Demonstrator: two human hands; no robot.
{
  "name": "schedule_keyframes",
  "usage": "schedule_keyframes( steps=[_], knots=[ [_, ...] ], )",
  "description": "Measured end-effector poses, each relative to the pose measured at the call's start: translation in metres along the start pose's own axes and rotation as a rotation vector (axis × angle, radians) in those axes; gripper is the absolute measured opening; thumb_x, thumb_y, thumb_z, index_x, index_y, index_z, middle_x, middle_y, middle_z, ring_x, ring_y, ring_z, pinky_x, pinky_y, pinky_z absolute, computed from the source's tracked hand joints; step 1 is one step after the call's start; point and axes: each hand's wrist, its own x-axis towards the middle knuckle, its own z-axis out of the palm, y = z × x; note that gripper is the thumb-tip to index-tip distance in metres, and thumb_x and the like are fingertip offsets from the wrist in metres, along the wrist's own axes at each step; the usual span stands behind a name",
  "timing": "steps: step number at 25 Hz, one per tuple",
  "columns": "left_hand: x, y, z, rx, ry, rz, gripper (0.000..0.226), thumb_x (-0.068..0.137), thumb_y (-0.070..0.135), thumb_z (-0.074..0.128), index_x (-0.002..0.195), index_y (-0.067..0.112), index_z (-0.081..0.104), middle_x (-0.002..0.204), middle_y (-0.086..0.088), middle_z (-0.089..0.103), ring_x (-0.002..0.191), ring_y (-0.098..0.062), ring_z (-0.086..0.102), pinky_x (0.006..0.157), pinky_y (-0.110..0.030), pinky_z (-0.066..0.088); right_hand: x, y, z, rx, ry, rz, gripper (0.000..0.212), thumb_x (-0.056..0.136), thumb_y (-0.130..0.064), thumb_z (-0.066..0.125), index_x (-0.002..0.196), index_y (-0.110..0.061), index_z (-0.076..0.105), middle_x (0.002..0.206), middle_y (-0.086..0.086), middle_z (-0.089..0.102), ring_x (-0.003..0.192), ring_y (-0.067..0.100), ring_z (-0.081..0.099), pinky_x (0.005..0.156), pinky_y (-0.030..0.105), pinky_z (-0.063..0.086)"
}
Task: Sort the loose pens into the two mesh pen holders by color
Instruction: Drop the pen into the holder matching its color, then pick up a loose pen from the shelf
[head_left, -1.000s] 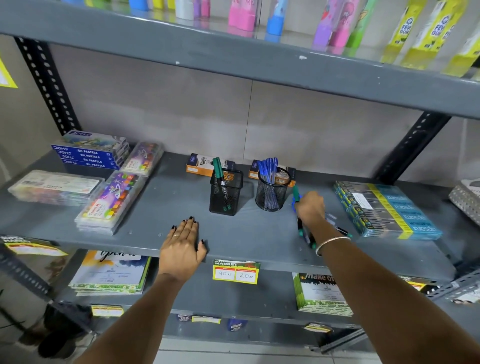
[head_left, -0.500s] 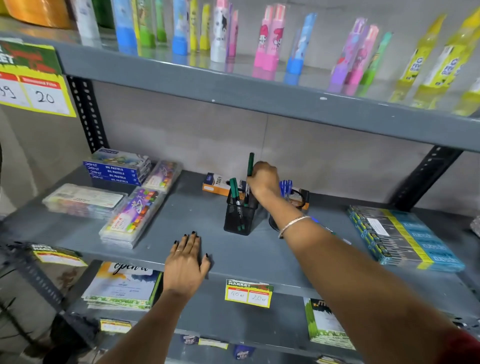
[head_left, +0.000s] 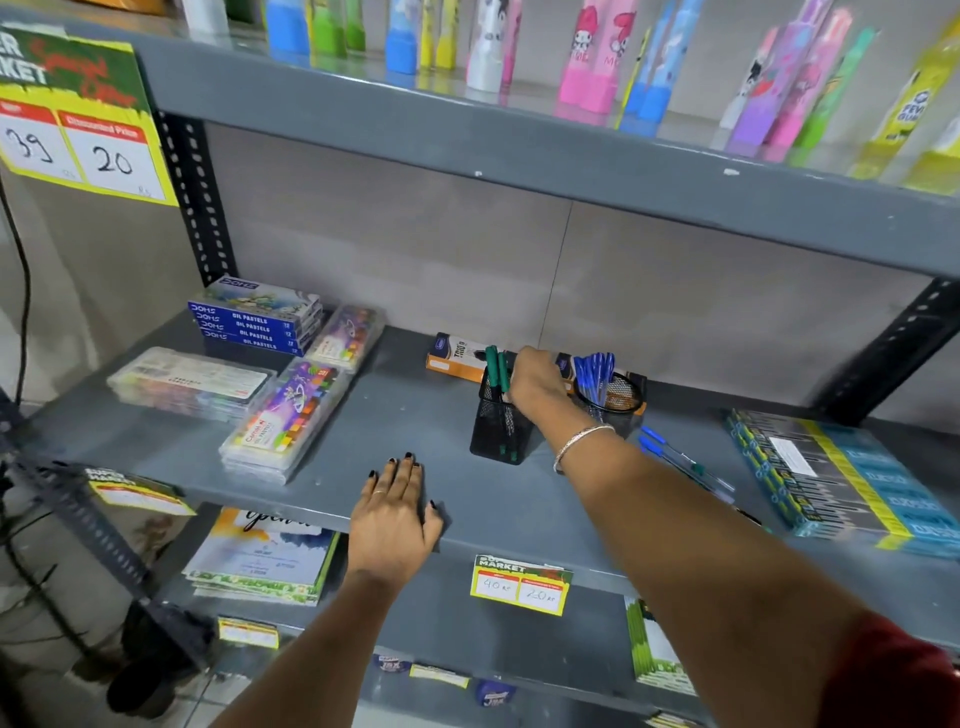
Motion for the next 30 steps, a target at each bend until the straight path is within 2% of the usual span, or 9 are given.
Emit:
schedule_keyframes(
  steps=[4, 8, 11, 14, 17, 21, 25, 27, 30],
  knots=[
    [-0.001, 0.001, -0.001, -0.002, -0.008, -0.003, 0.058, 0.074, 0.033, 0.032, 0.106, -0.003, 0.065, 0.112, -0.018, 0.065, 0.102, -0.033, 0.061, 0.088, -0.049, 0.044, 0.005, 0.025, -0.023, 0.133, 0.138, 0.029, 0.014, 0.088, 0.003, 0.059, 0.102, 0.005, 0.063, 0.101, 0.019, 0.068, 0.092, 0.032, 0.069, 0.082, 0.032, 0.057],
    [-0.003, 0.0, 0.0, -0.051, 0.012, 0.004, 0.058, 0.075, 0.031, 0.031, 0.106, -0.005, 0.064, 0.113, -0.021, 0.064, 0.103, -0.036, 0.06, 0.09, -0.049, 0.043, 0.007, 0.086, -0.055, 0.198, 0.223, 0.196, 0.019, 0.081, 0.003, 0.059, 0.097, 0.008, 0.068, 0.102, 0.026, 0.07, 0.095, 0.036, 0.069, 0.081, 0.035, 0.055],
    [-0.003, 0.0, 0.001, -0.066, 0.014, 0.002, 0.058, 0.076, 0.031, 0.03, 0.107, -0.006, 0.063, 0.113, -0.023, 0.063, 0.104, -0.038, 0.059, 0.091, -0.051, 0.041, -0.003, 0.143, -0.054, 0.124, 0.172, 0.314, 0.019, 0.081, 0.002, 0.055, 0.093, 0.007, 0.069, 0.102, 0.028, 0.069, 0.096, 0.036, 0.069, 0.084, 0.037, 0.055],
    [-0.003, 0.0, 0.002, -0.069, 0.012, -0.003, 0.059, 0.077, 0.032, 0.029, 0.109, -0.006, 0.062, 0.116, -0.023, 0.062, 0.107, -0.038, 0.057, 0.092, -0.05, 0.04, -0.028, 0.176, -0.043, 0.043, 0.061, 0.387, 0.012, 0.084, 0.002, 0.053, 0.083, 0.006, 0.064, 0.098, 0.028, 0.064, 0.096, 0.027, 0.066, 0.075, 0.033, 0.049],
    [-0.003, 0.0, 0.003, -0.065, 0.015, -0.007, 0.06, 0.077, 0.032, 0.029, 0.109, -0.006, 0.062, 0.116, -0.023, 0.061, 0.107, -0.038, 0.057, 0.093, -0.05, 0.04, -0.044, 0.187, -0.025, -0.021, 0.002, 0.404, 0.025, 0.087, -0.001, 0.056, 0.11, 0.005, 0.061, 0.117, 0.026, 0.062, 0.111, 0.036, 0.062, 0.087, 0.036, 0.05],
    [-0.002, -0.001, 0.003, -0.062, 0.021, 0.0, 0.058, 0.077, 0.031, 0.03, 0.109, -0.006, 0.062, 0.115, -0.023, 0.062, 0.106, -0.038, 0.057, 0.092, -0.051, 0.04, -0.048, 0.185, -0.006, -0.076, -0.037, 0.412, 0.031, 0.088, -0.003, 0.06, 0.117, 0.004, 0.057, 0.121, 0.024, 0.062, 0.113, 0.038, 0.061, 0.089, 0.039, 0.051],
    [-0.002, -0.001, 0.004, -0.063, 0.029, 0.003, 0.059, 0.078, 0.031, 0.03, 0.109, -0.006, 0.062, 0.115, -0.022, 0.062, 0.106, -0.038, 0.058, 0.092, -0.052, 0.04, -0.049, 0.181, 0.003, -0.049, -0.012, 0.454, 0.03, 0.091, 0.001, 0.05, 0.12, 0.006, 0.054, 0.123, 0.025, 0.059, 0.115, 0.039, 0.059, 0.091, 0.041, 0.05],
    [-0.002, -0.001, 0.004, -0.066, 0.027, 0.004, 0.059, 0.078, 0.032, 0.029, 0.109, -0.006, 0.062, 0.116, -0.022, 0.061, 0.107, -0.038, 0.057, 0.093, -0.051, 0.04, -0.05, 0.179, 0.001, 0.062, -0.022, 0.499, 0.027, 0.088, 0.002, 0.052, 0.114, 0.006, 0.058, 0.112, 0.025, 0.062, 0.106, 0.038, 0.062, 0.082, 0.039, 0.053],
    [-0.002, -0.002, 0.005, -0.067, 0.016, -0.002, 0.06, 0.078, 0.032, 0.028, 0.111, -0.006, 0.061, 0.118, -0.022, 0.06, 0.108, -0.038, 0.056, 0.094, -0.05, 0.039, -0.042, 0.178, -0.005, 0.338, 0.003, 0.557, 0.002, 0.076, 0.003, 0.062, 0.075, 0.005, 0.062, 0.056, 0.014, 0.058, 0.054, 0.027, 0.054, 0.052, 0.029, 0.045]
  ],
)
